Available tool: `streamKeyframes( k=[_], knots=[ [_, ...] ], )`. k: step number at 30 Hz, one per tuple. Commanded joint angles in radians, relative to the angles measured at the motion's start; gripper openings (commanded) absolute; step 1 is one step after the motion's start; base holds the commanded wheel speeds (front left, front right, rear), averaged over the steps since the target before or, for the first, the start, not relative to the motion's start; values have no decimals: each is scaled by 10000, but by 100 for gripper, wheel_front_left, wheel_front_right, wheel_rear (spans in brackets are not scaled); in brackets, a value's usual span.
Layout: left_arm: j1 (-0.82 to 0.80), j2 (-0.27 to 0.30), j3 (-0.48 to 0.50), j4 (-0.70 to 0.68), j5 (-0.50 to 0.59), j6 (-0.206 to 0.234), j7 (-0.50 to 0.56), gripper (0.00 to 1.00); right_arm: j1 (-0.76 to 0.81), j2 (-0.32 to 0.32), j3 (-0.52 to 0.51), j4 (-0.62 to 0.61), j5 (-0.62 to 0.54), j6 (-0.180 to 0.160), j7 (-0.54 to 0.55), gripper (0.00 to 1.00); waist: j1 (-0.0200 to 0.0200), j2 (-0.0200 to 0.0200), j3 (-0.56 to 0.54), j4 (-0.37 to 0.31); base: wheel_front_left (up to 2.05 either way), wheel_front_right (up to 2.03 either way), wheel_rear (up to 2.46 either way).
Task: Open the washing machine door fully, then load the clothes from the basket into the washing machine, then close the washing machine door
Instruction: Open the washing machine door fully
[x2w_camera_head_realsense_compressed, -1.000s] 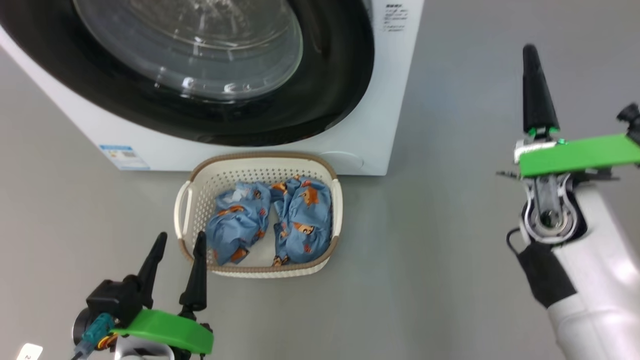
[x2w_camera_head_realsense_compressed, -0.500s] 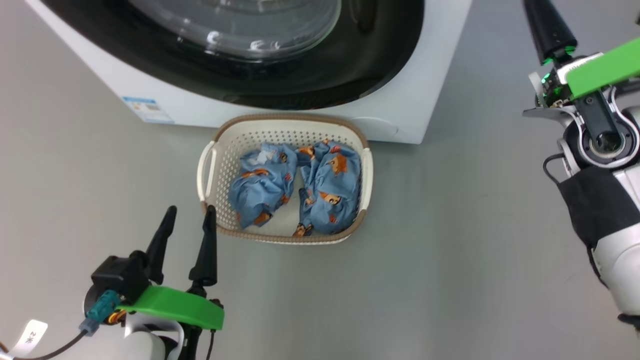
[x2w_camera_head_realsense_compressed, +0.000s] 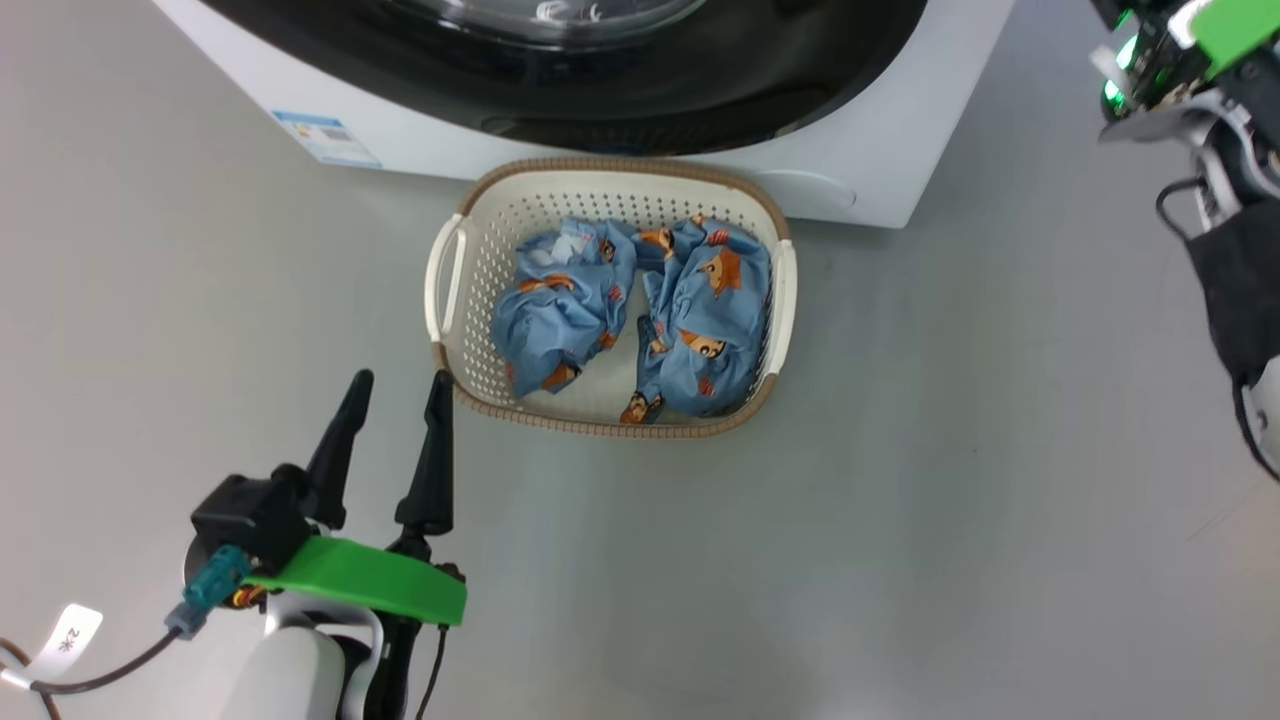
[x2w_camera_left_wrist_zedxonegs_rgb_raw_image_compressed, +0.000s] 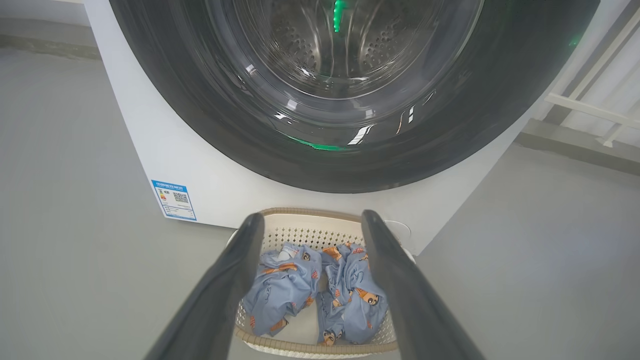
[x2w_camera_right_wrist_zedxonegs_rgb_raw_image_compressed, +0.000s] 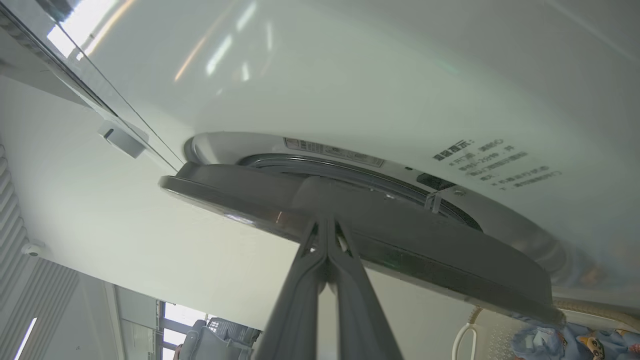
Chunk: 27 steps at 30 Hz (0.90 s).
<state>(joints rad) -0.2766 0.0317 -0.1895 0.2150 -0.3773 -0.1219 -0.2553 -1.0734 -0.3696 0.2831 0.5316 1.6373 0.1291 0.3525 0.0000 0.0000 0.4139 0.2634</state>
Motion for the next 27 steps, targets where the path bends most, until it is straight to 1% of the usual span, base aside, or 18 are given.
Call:
streamKeyframes(
  k=[1, 12, 27],
  knots=[
    [-271, 185, 263, -280, -95, 48, -65, 100, -337, 65, 29, -122, 81, 16, 212, 0, 0, 0, 263, 148, 0, 0, 0],
    [-682, 185, 5, -409, -350, 56, -65, 100, -1511, 272, 70, 472, -175, 16, 923, 0, 0, 0, 1040, 412, 0, 0, 0],
    [-863, 185, -94, -524, -486, 127, -65, 100, -2177, 521, 276, 817, -518, 16, 1259, 0, 0, 0, 1328, 616, 0, 0, 0]
  ],
)
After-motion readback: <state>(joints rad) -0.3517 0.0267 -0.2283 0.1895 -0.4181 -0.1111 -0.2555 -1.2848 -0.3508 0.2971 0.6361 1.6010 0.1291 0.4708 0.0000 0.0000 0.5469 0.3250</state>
